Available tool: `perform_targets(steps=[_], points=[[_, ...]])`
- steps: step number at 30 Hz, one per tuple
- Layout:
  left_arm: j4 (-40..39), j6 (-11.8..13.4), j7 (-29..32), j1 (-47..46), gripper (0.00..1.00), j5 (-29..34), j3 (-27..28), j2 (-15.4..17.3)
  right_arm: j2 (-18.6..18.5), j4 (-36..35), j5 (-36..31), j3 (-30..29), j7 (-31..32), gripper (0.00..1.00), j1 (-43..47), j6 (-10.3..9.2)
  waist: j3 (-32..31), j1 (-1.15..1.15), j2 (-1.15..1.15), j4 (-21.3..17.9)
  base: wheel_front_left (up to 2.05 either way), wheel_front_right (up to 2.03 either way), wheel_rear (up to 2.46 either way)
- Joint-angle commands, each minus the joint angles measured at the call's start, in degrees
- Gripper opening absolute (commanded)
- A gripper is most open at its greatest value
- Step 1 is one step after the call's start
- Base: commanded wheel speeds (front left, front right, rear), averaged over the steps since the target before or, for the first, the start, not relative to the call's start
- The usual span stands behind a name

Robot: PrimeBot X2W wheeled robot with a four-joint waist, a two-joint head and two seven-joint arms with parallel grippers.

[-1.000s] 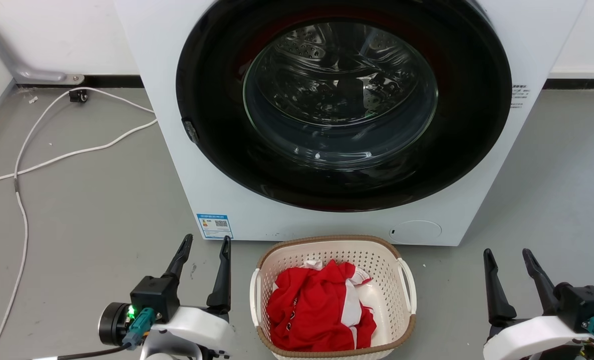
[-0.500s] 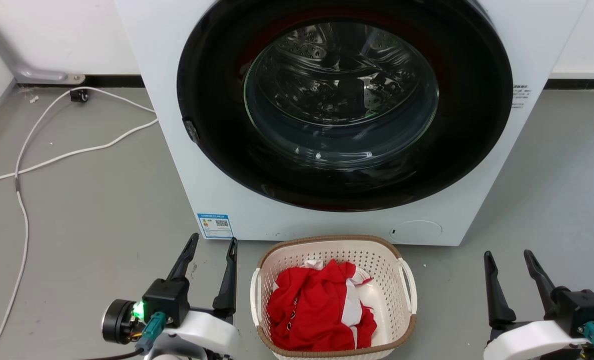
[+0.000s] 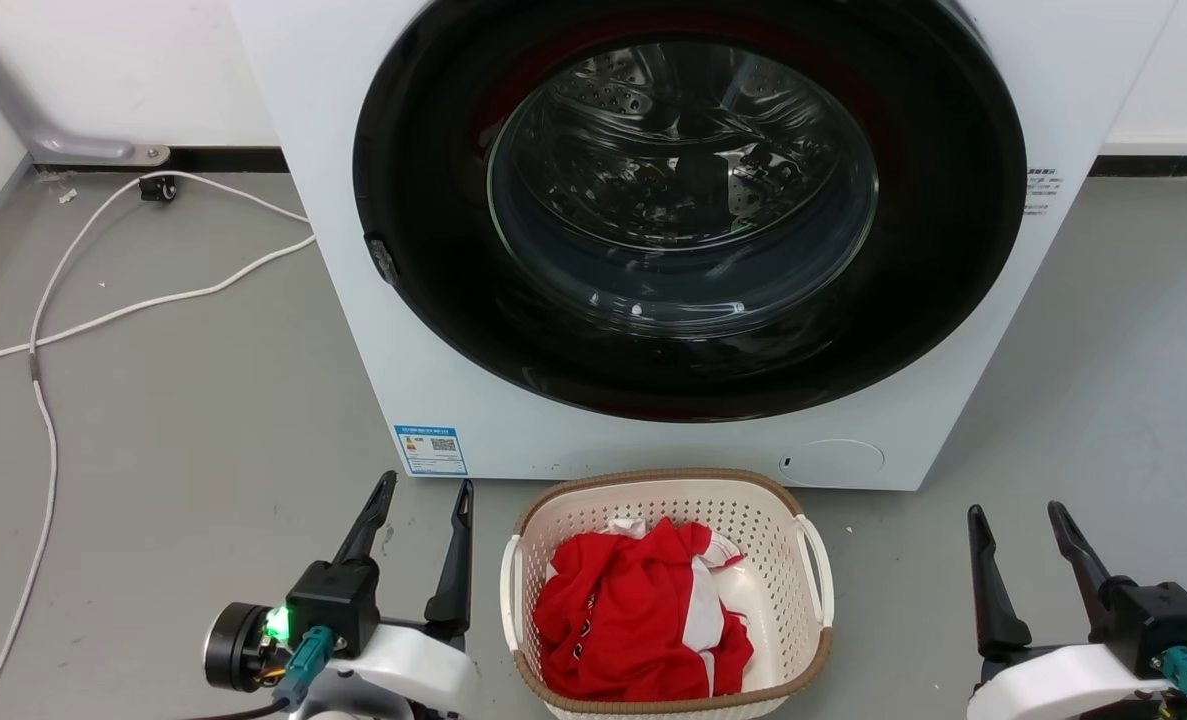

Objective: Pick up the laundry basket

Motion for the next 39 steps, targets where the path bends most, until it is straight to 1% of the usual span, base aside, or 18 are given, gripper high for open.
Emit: perform_targets(steps=[1,12,20,28,31,34,39], points=[[0.0,-0.1,-0.1,0.5,1.0,0.0,0.2,-0.1,0.2,0.2,0.0,-0.1,-0.4,1.0,-0.2,-0.02,0.0,0.0,0.0,0.0,0.0,0.0,0.0],[-0.5,0.0,-0.1,0.7,1.0,0.4,0.3,-0.2,0.1,0.4,0.0,-0.2,-0.4,1.0,-0.7,-0.02,0.3,0.0,0.0,0.0,0.0,0.0,0.0],[-0.3,-0.4,-0.1,0.1,1.0,0.3,0.4,-0.3,0.1,0.2,-0.2,-0.6,-0.6,1.0,-0.9,-0.02,1.0,0.0,0.0,0.0,0.0,0.0,0.0],[0.9,-0.7,-0.1,-1.6,1.0,-0.2,0.3,-0.3,0.1,0.6,0.9,-1.5,0.0,1.0,-1.5,-0.02,2.7,0.0,0.0,0.0,0.0,0.0,0.0],[3.2,-1.7,-0.1,-4.5,1.0,-0.1,-0.5,-0.3,0.1,1.6,1.0,-2.5,0.8,1.0,-3.0,-0.02,4.7,0.0,0.0,0.1,0.0,0.0,0.0],[7.0,-2.3,-0.1,-9.4,1.0,-0.4,-0.9,-0.1,0.1,3.5,1.1,-3.7,2.0,1.0,-6.2,-0.02,8.0,0.0,0.0,-0.3,0.0,0.0,0.0],[16.3,-3.4,-0.1,-19.0,1.0,-1.6,-1.7,0.8,0.1,8.7,0.4,-3.9,4.3,1.0,-14.2,-0.02,14.9,0.0,0.0,-1.3,0.0,0.0,0.0]])
